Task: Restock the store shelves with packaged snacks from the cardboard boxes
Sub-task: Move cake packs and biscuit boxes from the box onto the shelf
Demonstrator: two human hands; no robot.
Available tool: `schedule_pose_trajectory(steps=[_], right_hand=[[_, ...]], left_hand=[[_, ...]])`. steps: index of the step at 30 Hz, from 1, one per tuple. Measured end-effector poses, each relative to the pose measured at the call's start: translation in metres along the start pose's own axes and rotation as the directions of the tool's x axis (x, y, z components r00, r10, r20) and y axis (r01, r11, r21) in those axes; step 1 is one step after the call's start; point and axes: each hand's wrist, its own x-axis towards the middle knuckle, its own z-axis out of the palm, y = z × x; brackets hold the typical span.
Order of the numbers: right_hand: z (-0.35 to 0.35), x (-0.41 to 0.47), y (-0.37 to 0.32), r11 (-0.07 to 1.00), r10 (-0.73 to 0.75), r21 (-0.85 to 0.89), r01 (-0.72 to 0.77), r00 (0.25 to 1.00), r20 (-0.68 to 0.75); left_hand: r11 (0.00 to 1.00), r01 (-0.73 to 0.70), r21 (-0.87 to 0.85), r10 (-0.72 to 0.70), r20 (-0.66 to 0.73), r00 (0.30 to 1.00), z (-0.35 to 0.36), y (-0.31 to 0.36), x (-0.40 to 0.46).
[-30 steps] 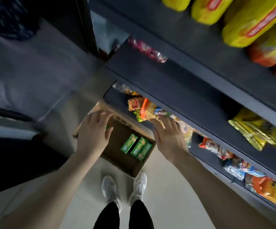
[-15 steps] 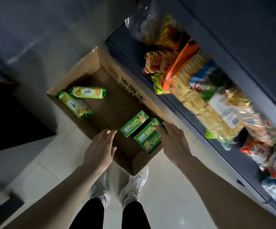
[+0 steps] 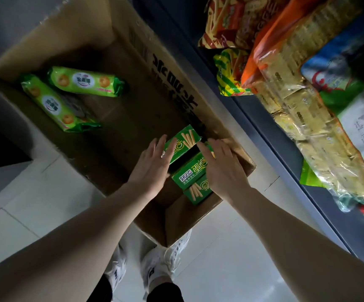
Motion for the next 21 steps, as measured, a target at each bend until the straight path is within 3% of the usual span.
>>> schedule_pose_trajectory(steps=[5,13,21], right_hand=[[0.002,0.001,0.005,0.995,-0.039,0.093,0.031,0.995,0.087],[-0.018,0.013,0.0,0.981,-0.185,-0.021,0.193,0.962,0.199],[-0.03,0.032,-0.025,0.984,-0.16,-0.048,0.174,0.963,0.219]], left_hand=[[0.998,0.06,-0.037,-0.062,-0.062,0.996,-0.01,-0.026,0.016],[0.858,0.32,-0.401,-0.324,0.06,0.944,-0.056,-0.068,0.003],[0.824,0.368,-0.43,-0.416,-0.019,0.909,-0.097,-0.076,-0.037]])
